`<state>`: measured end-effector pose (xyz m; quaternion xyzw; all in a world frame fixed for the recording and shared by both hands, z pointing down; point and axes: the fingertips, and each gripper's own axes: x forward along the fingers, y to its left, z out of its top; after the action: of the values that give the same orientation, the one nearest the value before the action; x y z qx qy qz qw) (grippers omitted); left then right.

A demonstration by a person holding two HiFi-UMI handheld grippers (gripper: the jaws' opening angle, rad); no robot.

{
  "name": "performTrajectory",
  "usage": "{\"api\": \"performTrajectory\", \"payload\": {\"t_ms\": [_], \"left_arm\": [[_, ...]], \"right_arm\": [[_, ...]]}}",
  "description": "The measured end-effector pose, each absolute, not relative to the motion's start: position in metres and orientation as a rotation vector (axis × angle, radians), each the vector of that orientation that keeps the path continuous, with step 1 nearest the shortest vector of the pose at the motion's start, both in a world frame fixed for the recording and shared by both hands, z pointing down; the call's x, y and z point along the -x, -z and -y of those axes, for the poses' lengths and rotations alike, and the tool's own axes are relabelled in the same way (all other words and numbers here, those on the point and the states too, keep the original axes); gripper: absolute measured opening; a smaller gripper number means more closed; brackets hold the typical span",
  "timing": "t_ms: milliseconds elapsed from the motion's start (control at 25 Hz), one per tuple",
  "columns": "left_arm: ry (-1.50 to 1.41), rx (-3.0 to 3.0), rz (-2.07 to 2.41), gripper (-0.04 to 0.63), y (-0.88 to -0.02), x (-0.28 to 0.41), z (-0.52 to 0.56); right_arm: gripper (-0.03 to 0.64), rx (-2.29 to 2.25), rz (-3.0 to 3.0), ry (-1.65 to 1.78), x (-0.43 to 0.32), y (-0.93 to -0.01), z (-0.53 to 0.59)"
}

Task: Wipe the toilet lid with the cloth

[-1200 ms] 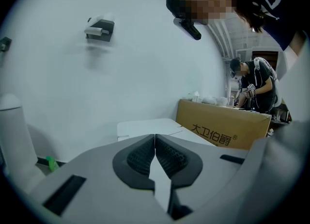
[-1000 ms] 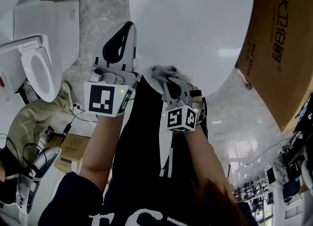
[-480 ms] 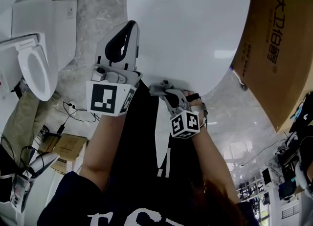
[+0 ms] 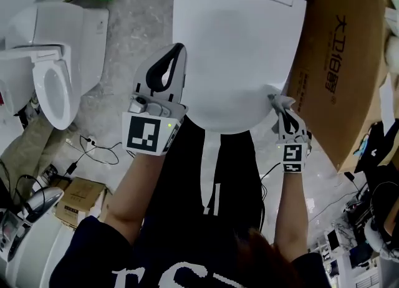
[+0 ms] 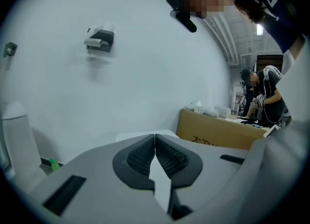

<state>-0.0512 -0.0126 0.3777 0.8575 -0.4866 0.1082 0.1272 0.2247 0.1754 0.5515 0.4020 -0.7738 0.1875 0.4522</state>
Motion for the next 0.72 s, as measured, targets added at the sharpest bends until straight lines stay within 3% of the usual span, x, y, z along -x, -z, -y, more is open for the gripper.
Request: {"api": "performTrajectory", "payload": {"t_ms": [240, 400, 560, 720], "left_arm": [[-0.254, -2.543, 1.481, 0.021, -0.28, 0.058, 0.031], [-0.184, -2.538, 1.576, 0.021, -0.206, 0.063, 0.04], [-0.337, -2.54, 1.585, 0.021, -0.151, 0.078, 0.019], [-0.28, -2.604, 1.626, 0.021, -0.072, 0.083, 0.013]], "right_arm": [[0.025, -1.391, 2.017, -0.253, -0.228, -0.403, -0.089], [0.025, -1.517, 2.227, -0.013, -0.189, -0.282, -0.042], [0.025, -1.595, 2.344, 0.083, -0.164, -0.161, -0.033], [0.025, -1.673, 2.428, 0.257, -0.173, -0.054, -0.022]]}}
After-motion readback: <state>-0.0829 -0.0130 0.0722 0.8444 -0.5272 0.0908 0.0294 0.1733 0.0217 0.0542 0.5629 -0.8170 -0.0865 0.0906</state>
